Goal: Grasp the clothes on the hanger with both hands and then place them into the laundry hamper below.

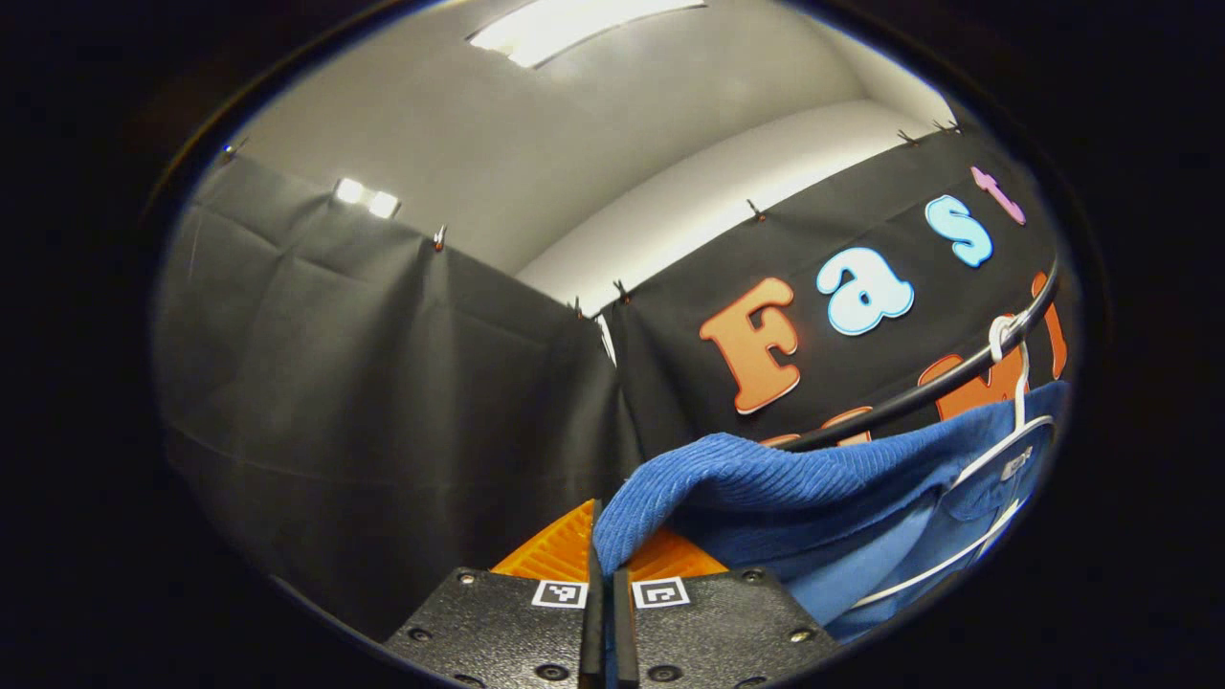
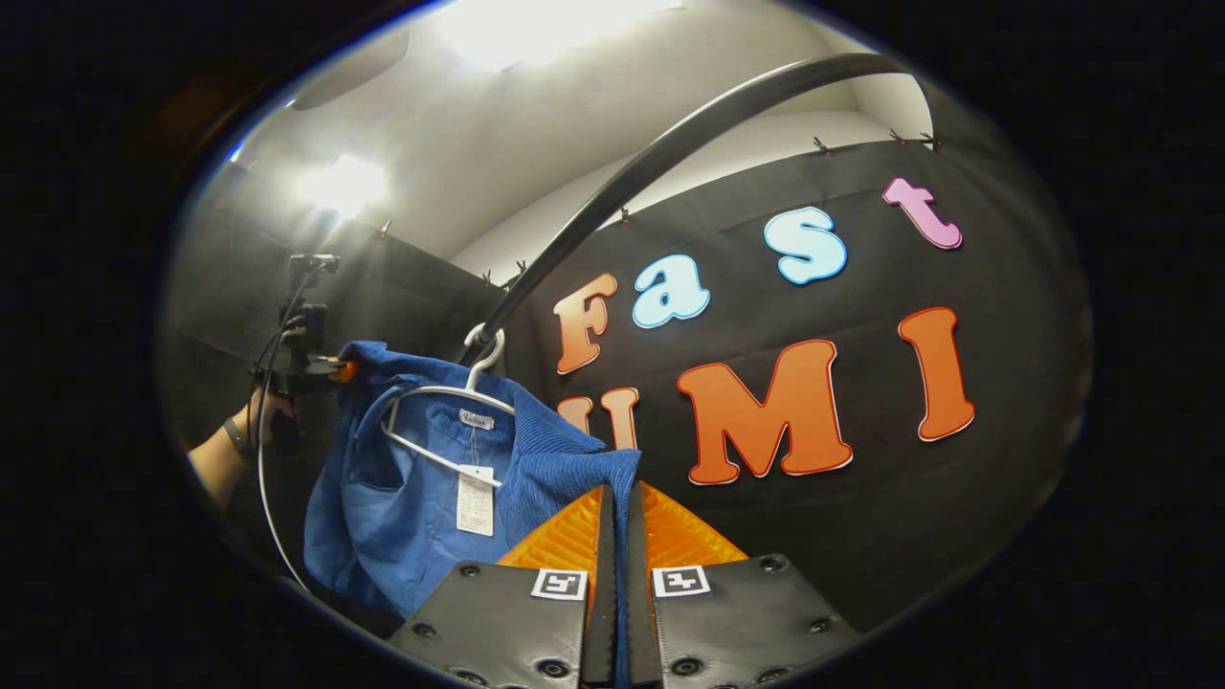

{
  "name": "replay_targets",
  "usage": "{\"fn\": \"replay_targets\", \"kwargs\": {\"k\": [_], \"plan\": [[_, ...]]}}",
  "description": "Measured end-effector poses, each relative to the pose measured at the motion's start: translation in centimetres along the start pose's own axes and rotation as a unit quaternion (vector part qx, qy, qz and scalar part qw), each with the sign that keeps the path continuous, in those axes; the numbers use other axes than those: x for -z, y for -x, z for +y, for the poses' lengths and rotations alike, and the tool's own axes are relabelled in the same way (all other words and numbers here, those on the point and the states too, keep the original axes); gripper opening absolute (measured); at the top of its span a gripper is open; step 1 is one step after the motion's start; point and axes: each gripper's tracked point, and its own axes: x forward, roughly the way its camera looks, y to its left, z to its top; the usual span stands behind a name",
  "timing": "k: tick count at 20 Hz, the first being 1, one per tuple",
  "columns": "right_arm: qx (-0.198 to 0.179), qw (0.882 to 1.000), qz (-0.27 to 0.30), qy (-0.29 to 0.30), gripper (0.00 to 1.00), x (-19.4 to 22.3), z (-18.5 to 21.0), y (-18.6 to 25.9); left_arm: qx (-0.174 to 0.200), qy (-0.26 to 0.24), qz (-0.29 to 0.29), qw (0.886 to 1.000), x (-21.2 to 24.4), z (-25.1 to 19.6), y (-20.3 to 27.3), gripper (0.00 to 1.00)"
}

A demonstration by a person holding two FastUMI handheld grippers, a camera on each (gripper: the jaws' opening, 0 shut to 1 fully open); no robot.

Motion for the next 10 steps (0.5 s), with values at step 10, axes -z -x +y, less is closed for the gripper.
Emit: {"fn": "replay_targets", "kwargs": {"k": [10], "plan": [[-0.042, 0.998, 0.039, 0.012, 0.12, 1.6, 3.3, 1.1, 0.081, 0.051, 0.173, 0.980, 16.6, -6.6, 2.8, 0.04]]}}
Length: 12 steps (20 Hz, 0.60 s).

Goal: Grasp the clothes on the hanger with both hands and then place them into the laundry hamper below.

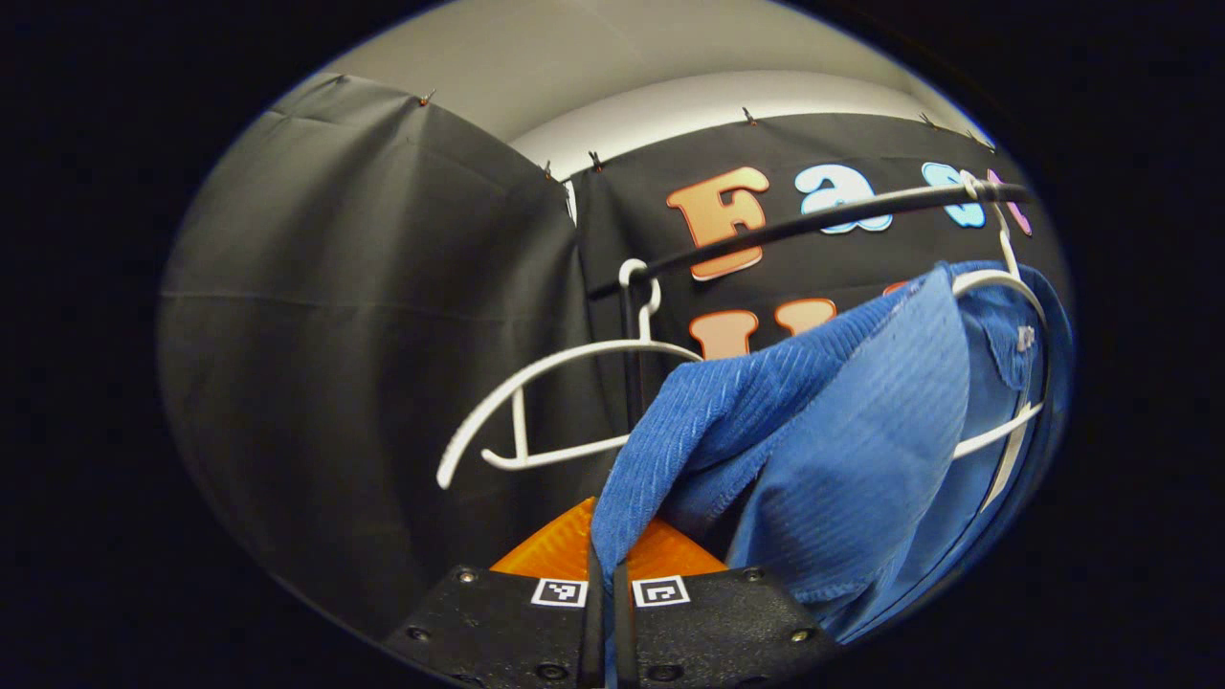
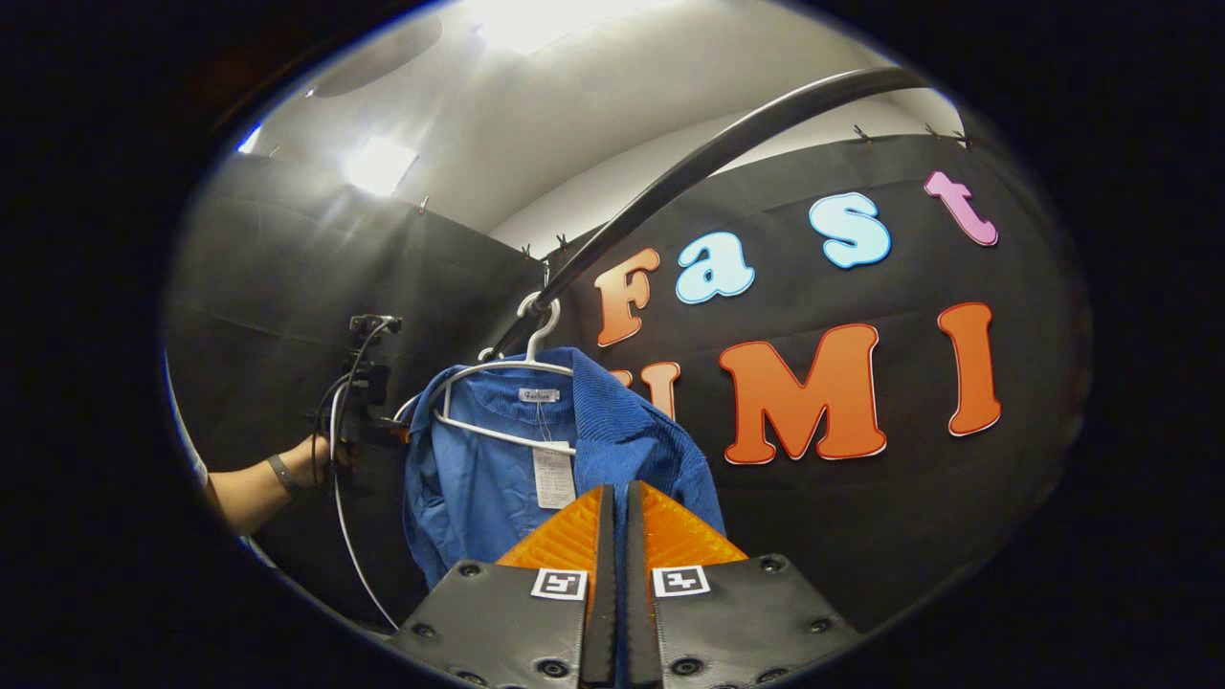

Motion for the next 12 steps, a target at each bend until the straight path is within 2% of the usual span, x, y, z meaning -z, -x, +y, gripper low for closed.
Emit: {"fn": "replay_targets", "kwargs": {"k": [4, 6, 7, 8, 9, 10, 11, 12], "plan": [[0.031, 1.000, -0.001, 0.007, 0.11, 0.7, -0.7, -0.3, 0.016, -0.008, -0.012, 1.000, 0.8, -2.2, 1.8, 0.04], [0.040, 0.999, 0.025, 0.005, 0.46, 2.9, -0.7, -1.2, 0.020, 0.004, -0.012, 1.000, 1.1, -2.7, 2.8, 0.04], [0.044, 0.998, 0.035, -0.002, 0.59, 4.0, -0.4, -1.9, 0.024, 0.018, -0.012, 0.999, 1.1, -2.8, 3.3, 0.06], [0.048, 0.998, 0.039, -0.014, 0.85, 4.8, 0.1, -2.9, 0.025, 0.029, -0.012, 0.999, 1.1, -2.6, 3.7, 0.05], [0.044, 0.998, 0.040, -0.028, 0.84, 5.2, 1.2, -3.8, 0.024, 0.034, -0.013, 0.999, 0.9, -2.2, 4.0, 0.05], [0.041, 0.998, 0.039, -0.038, 0.98, 5.8, 2.1, -4.9, 0.022, 0.037, -0.015, 0.999, 1.0, -1.8, 4.5, 0.04], [0.045, 0.997, 0.041, -0.045, 0.97, 6.6, 2.6, -6.0, 0.020, 0.041, -0.018, 0.999, 0.8, -1.6, 5.1, 0.06], [0.052, 0.996, 0.047, -0.055, 0.89, 7.8, 2.7, -7.3, 0.018, 0.044, -0.021, 0.999, 0.5, -1.4, 5.9, 0.04]]}}
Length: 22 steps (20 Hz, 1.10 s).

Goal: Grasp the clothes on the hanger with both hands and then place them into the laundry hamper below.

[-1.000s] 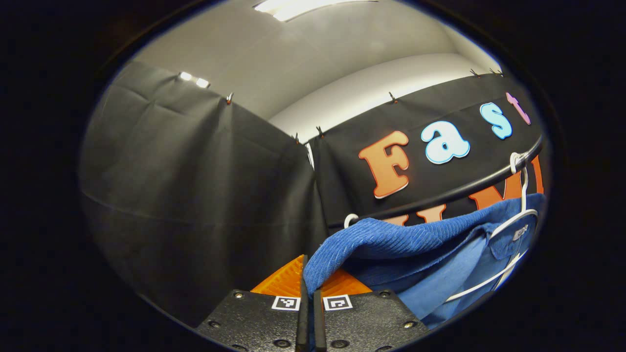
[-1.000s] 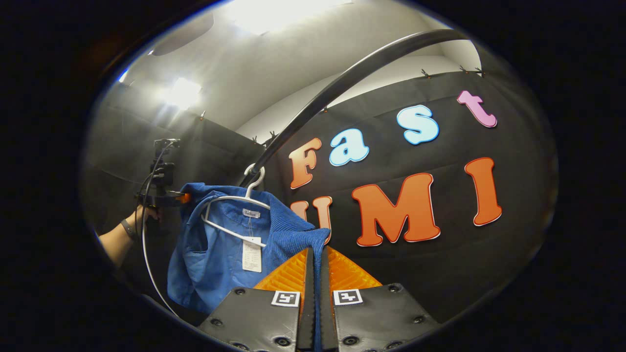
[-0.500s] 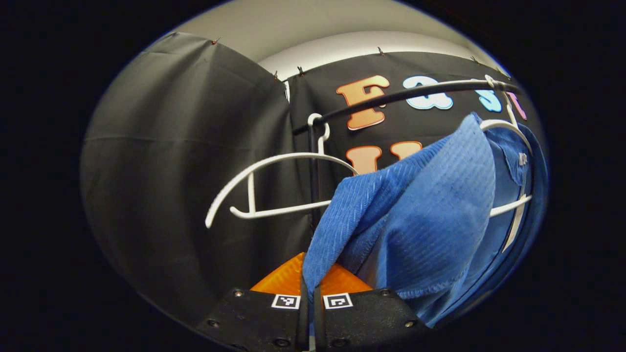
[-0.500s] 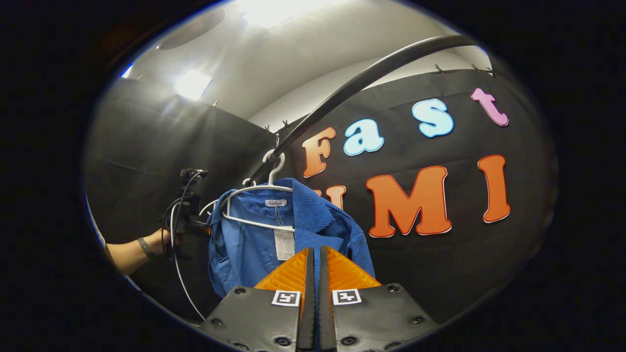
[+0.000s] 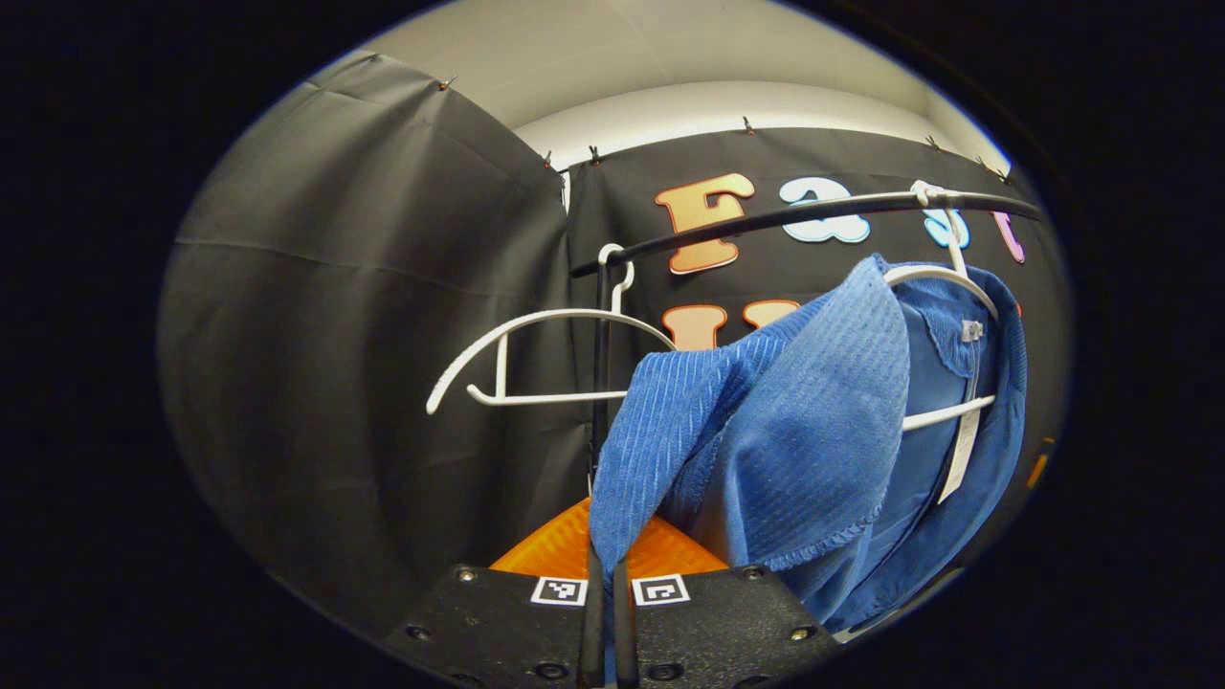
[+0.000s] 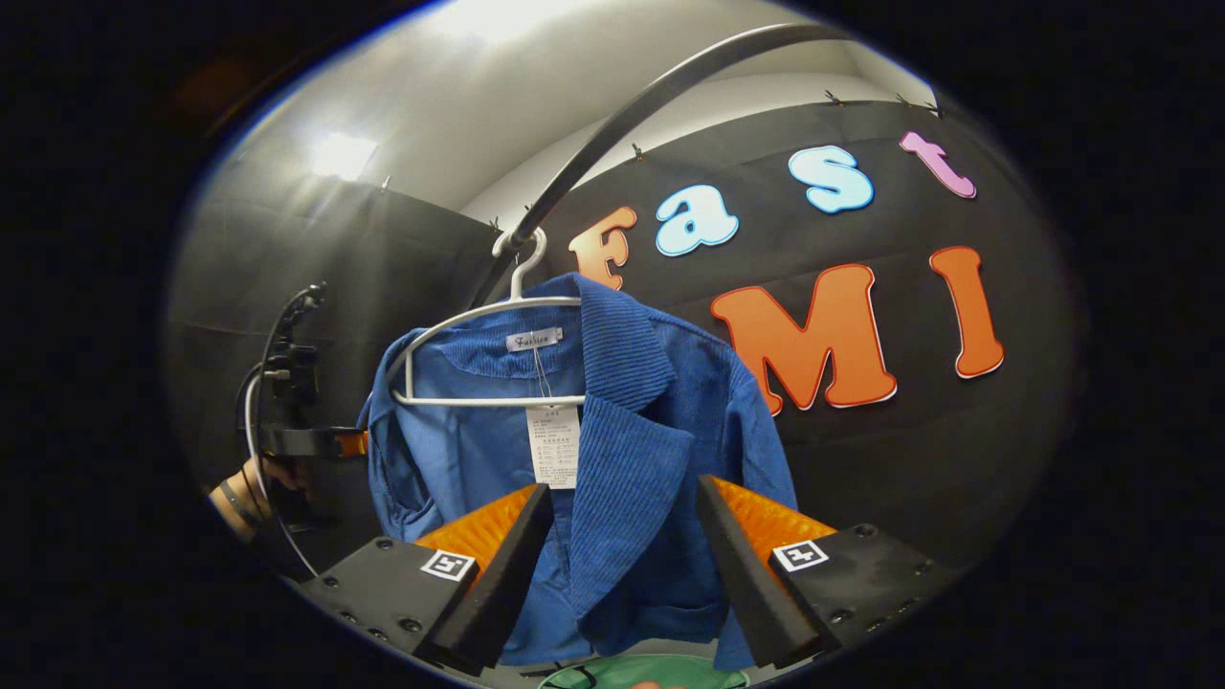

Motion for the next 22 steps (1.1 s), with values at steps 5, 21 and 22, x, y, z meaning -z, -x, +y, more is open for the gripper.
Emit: {"fn": "replay_targets", "kwargs": {"k": [5, 21, 22], "plan": [[0.042, 0.997, 0.056, -0.032, 0.98, 5.5, 0.3, -6.4, -0.005, 0.007, -0.019, 1.000, -1.7, 1.0, 2.5, 0.04], [0.192, 0.952, -0.193, 0.143, 0.23, -15.5, -12.9, 0.5, -0.002, 0.027, -0.056, 0.998, -5.0, 1.6, 4.5, 0.02], [0.196, 0.947, -0.200, 0.160, 0.23, -16.2, -13.4, -0.1, -0.002, 0.023, -0.055, 0.998, -4.9, 1.6, 4.5, 0.02]]}}
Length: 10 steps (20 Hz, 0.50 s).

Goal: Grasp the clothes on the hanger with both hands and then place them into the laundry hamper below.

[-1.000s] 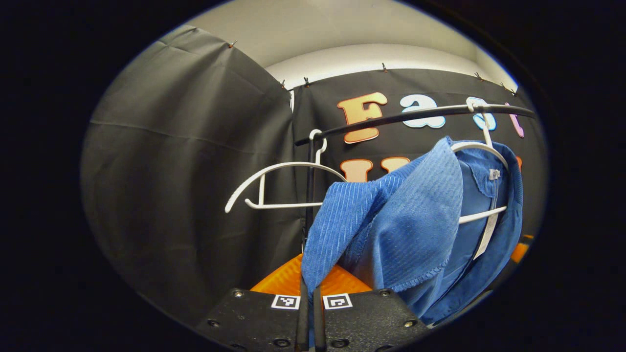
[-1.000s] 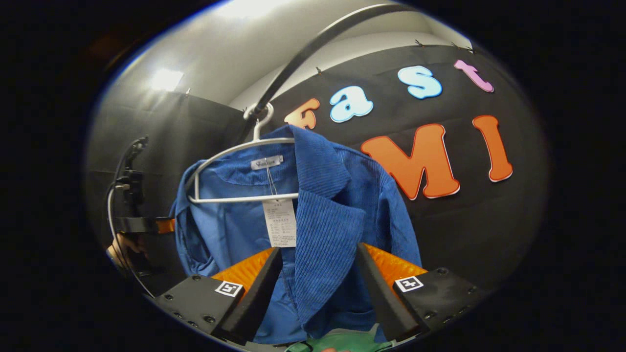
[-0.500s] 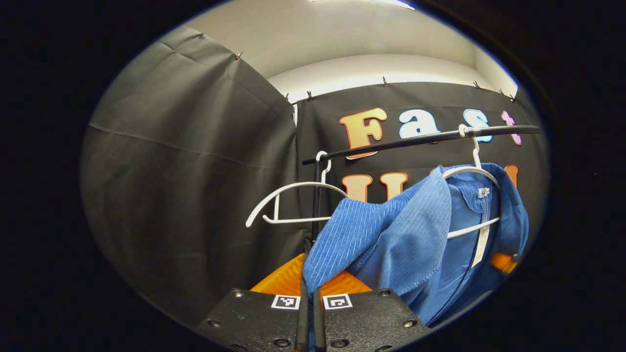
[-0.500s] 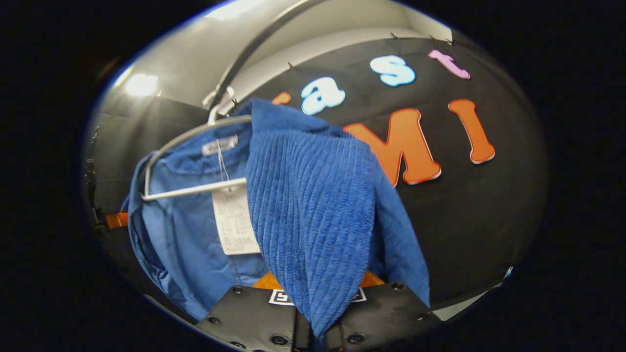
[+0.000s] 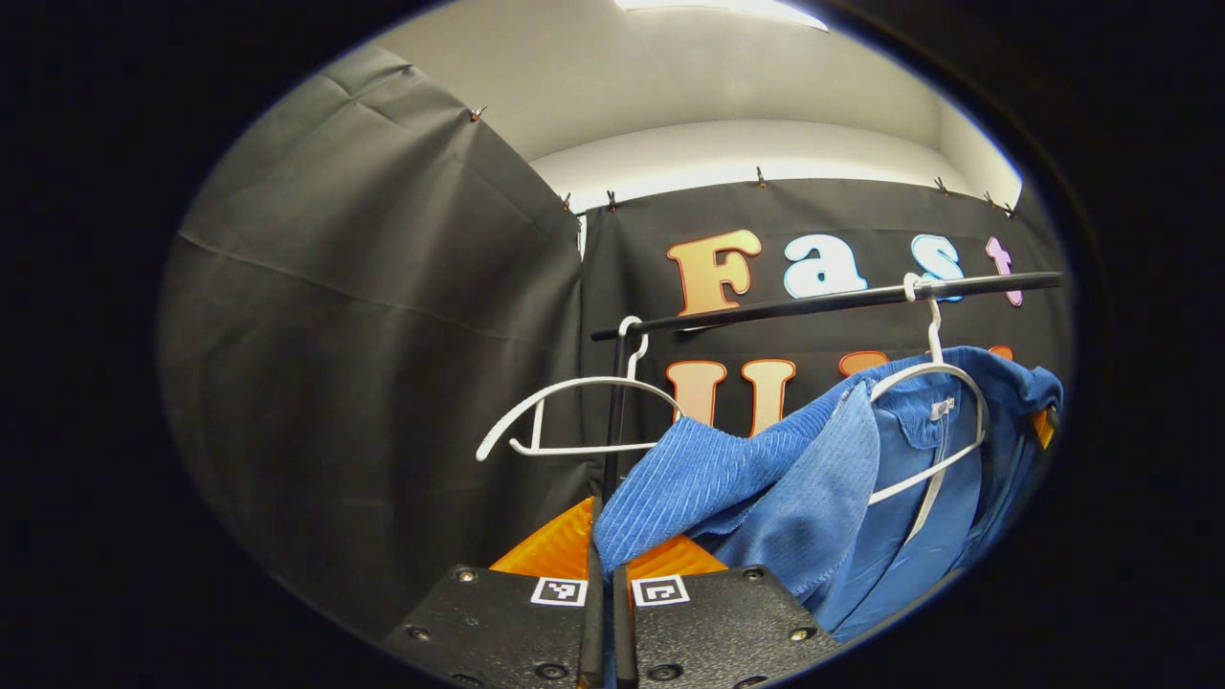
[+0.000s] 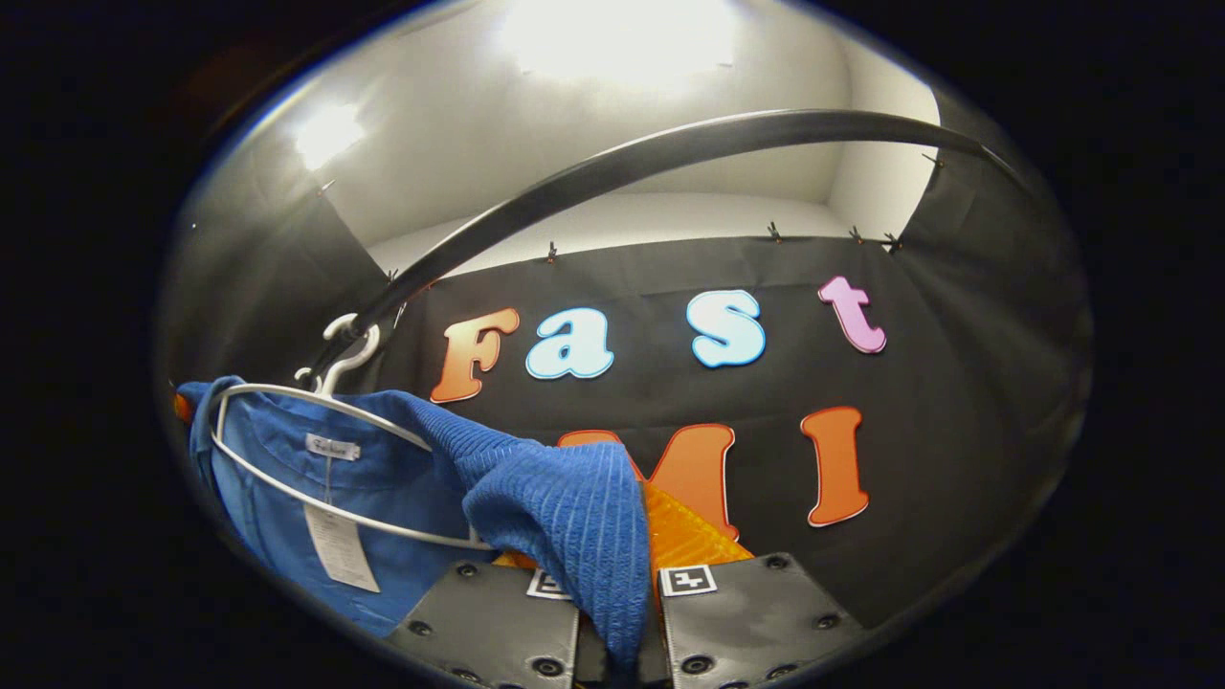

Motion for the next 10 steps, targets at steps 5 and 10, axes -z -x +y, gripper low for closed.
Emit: {"fn": "replay_targets", "kwargs": {"k": [5, 10], "plan": [[-0.011, 1.000, 0.011, 0.020, 0.22, 3.4, 0.0, -5.8, 0.009, 0.000, -0.001, 1.000, -0.1, -1.0, 0.7, 0.02], [-0.021, 0.996, 0.086, -0.030, 0.22, 10.2, 0.5, -8.4, 0.007, -0.002, -0.006, 1.000, -0.4, -1.1, 1.2, 0.02]]}}
